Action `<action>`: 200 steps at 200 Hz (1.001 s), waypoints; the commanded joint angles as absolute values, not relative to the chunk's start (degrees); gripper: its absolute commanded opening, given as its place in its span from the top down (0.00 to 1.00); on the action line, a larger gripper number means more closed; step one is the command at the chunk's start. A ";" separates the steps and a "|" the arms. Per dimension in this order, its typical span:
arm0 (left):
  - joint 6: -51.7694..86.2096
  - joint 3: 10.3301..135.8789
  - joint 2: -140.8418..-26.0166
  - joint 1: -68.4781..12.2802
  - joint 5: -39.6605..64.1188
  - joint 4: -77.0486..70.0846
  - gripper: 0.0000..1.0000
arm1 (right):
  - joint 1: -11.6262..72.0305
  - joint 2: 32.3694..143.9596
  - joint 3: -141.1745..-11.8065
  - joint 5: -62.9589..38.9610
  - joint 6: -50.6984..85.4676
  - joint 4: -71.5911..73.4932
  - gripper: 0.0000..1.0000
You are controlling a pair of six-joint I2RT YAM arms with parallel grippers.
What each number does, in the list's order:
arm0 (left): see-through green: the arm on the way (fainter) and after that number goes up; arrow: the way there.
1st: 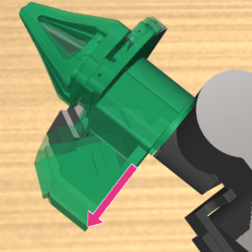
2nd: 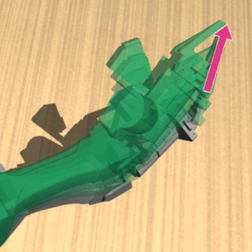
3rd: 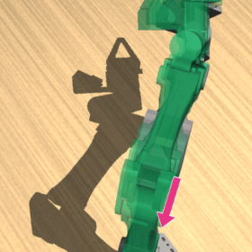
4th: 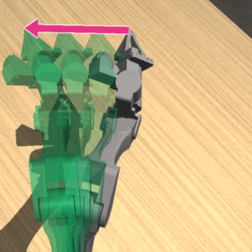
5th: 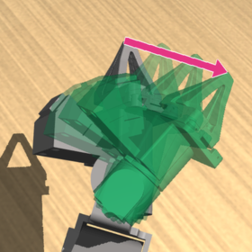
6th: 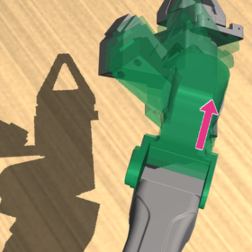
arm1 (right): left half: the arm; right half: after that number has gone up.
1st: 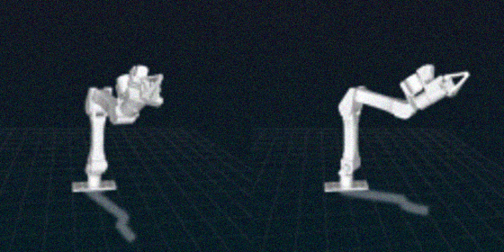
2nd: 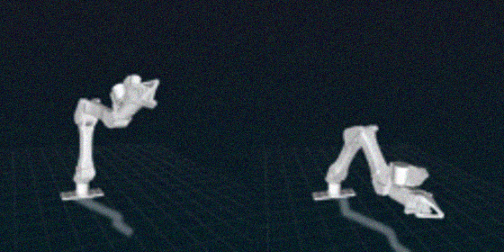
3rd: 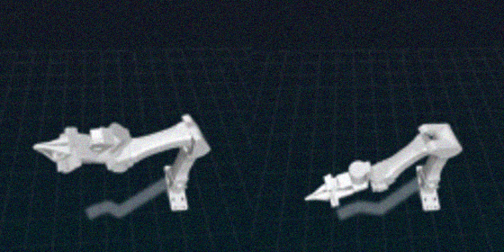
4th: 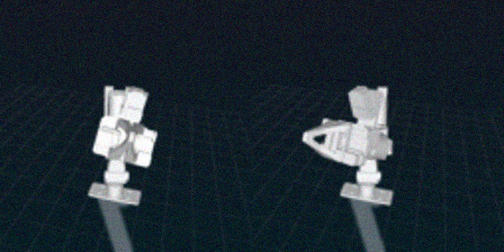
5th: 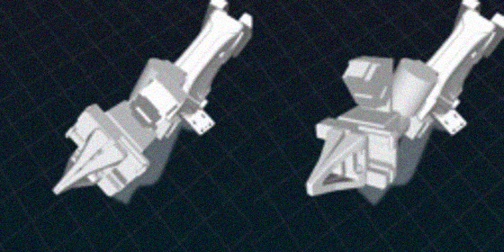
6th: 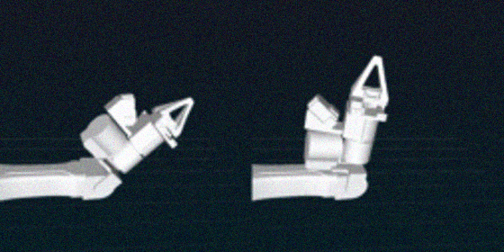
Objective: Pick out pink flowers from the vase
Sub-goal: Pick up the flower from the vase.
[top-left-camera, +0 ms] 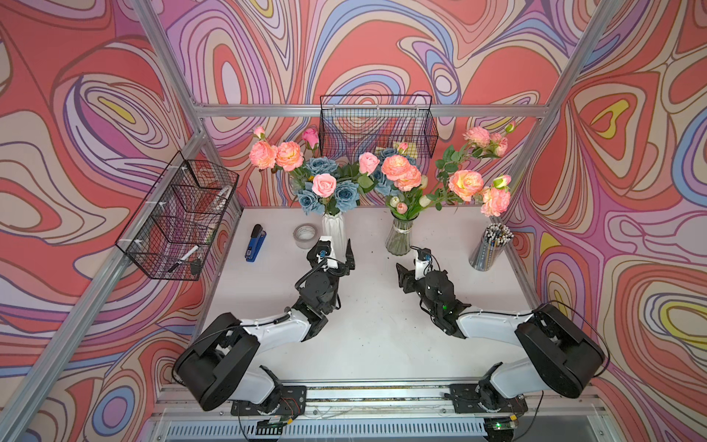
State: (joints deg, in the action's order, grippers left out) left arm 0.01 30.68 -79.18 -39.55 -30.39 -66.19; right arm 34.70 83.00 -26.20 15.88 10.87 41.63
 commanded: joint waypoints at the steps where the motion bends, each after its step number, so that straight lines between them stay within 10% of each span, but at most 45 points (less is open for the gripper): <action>1: -4.30 32.27 -76.73 -39.46 -30.10 -64.82 0.18 | 34.72 81.20 -25.20 17.48 11.87 42.59 0.36; 98: -5.24 35.55 -76.63 -31.25 -24.30 -71.75 0.68 | 34.72 80.55 -24.20 16.26 16.08 42.28 0.31; 162: -6.14 32.34 -81.36 -25.31 -6.06 -74.09 0.20 | 34.72 81.19 -24.23 16.99 16.95 41.41 0.29; 200: -5.02 34.74 -87.78 -21.86 -1.43 -75.63 0.18 | 34.72 81.93 -24.35 16.96 17.40 41.10 0.28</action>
State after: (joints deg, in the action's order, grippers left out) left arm -4.69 32.56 -84.75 -23.62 -6.07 -71.05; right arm 34.68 81.28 -24.73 16.67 16.62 41.67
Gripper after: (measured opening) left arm 0.827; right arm 0.713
